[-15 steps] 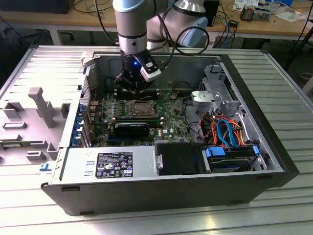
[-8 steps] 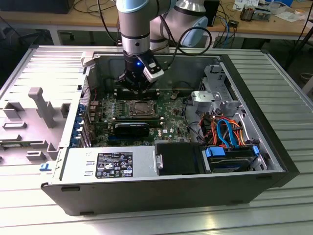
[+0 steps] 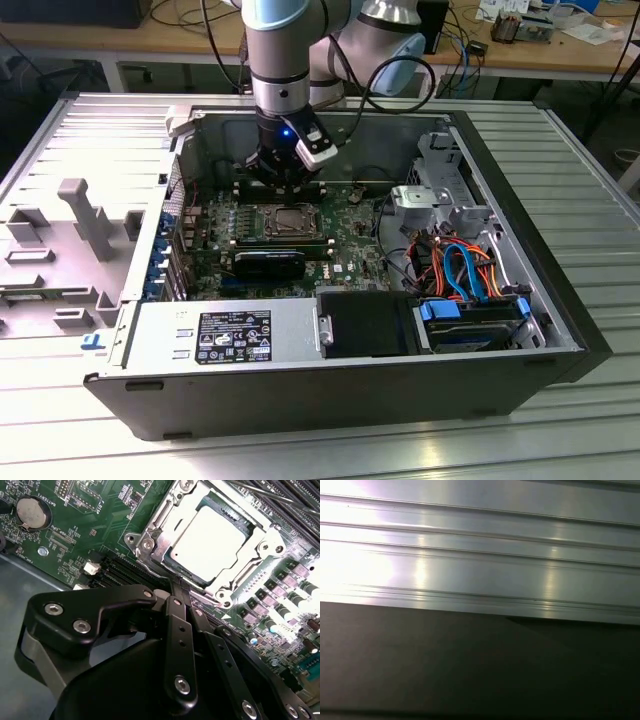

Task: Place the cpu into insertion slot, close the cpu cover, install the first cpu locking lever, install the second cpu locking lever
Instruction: 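Install the first cpu locking lever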

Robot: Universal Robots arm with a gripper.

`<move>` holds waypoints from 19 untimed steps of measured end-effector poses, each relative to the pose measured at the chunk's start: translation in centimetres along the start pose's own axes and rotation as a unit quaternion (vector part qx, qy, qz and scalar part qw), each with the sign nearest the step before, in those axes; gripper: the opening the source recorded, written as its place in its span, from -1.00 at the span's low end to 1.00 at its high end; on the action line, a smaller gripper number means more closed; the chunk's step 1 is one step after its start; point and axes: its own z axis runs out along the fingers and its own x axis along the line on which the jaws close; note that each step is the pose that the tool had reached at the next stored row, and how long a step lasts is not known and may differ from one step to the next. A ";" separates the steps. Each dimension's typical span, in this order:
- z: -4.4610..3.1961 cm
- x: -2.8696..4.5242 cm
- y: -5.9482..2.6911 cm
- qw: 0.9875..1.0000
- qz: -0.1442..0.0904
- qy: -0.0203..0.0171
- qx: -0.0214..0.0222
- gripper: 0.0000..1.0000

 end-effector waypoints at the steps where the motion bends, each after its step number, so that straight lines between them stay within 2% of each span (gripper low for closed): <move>1: 0.06 -0.07 0.00 1.000 0.000 0.000 0.000 -0.79; 10: 0.21 -0.36 -0.02 1.000 -0.001 0.000 -0.001 -0.79; 14: 0.16 -0.38 -0.03 1.000 -0.002 0.000 -0.003 -0.79; 16: -0.03 -0.42 -0.01 1.000 -0.002 -0.001 -0.004 -0.79; 19: -0.77 -0.45 -0.05 1.000 -0.001 -0.001 -0.004 -0.79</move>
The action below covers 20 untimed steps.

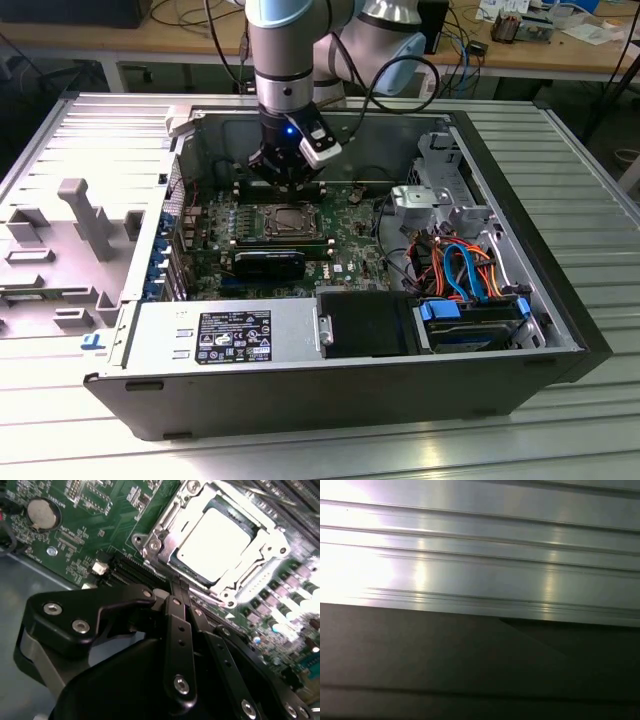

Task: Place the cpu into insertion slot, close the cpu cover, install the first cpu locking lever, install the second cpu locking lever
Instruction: 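Install the first cpu locking lever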

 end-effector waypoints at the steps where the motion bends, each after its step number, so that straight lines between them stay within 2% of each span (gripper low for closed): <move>1: -0.15 -0.01 -0.01 1.000 0.000 0.000 0.000 -0.79; 6: -0.21 0.00 -0.18 1.000 0.000 0.000 -0.002 -0.79; 10: 0.07 0.04 -0.49 1.000 0.000 0.000 -0.004 -0.79; 20: 0.90 0.13 -0.89 1.000 0.000 0.000 -0.004 -0.79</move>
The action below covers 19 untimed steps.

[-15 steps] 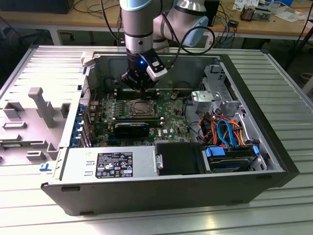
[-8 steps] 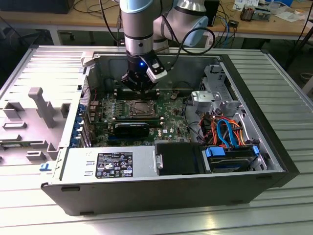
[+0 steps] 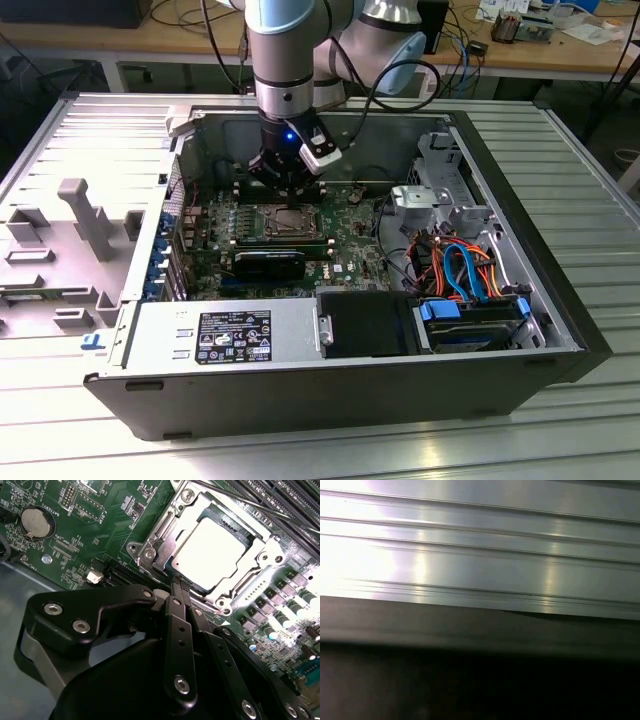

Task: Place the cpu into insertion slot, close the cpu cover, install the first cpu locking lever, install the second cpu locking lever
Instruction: 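Install the first cpu locking lever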

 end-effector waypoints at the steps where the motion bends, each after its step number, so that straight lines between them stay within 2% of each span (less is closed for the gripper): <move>1: 0.04 0.01 -0.07 1.000 0.000 0.000 0.000 -0.79; 6: 0.12 -0.15 -0.19 1.000 0.000 0.000 0.000 -0.79; 10: -0.30 -0.24 -0.18 1.000 0.000 0.000 -0.002 -0.79; 19: -0.33 -0.29 -0.26 1.000 0.000 0.000 -0.002 -0.79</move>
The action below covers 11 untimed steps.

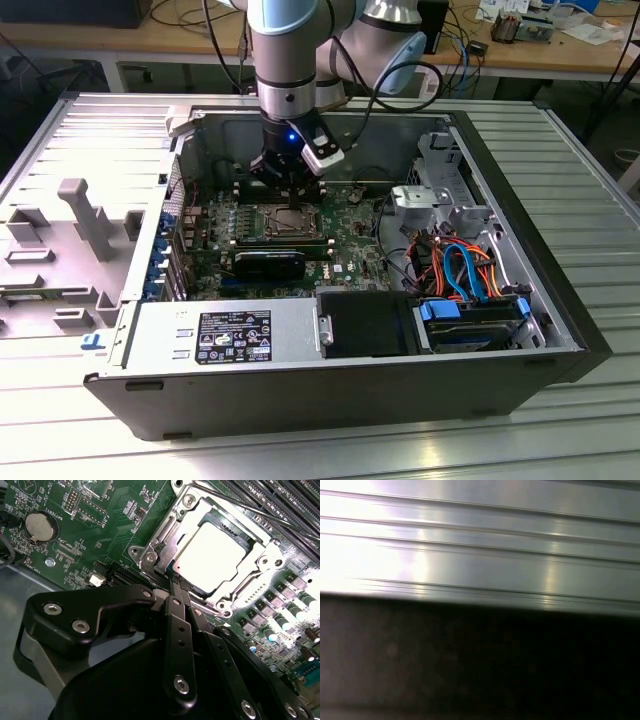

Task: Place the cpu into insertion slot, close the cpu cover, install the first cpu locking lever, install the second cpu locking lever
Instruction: 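Install the first cpu locking lever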

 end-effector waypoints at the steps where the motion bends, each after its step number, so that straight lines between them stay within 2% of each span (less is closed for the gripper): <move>1: 0.01 0.00 -0.05 1.000 0.000 0.000 0.000 -0.79; 11: 0.02 0.02 -0.22 1.000 0.000 0.000 0.000 -0.79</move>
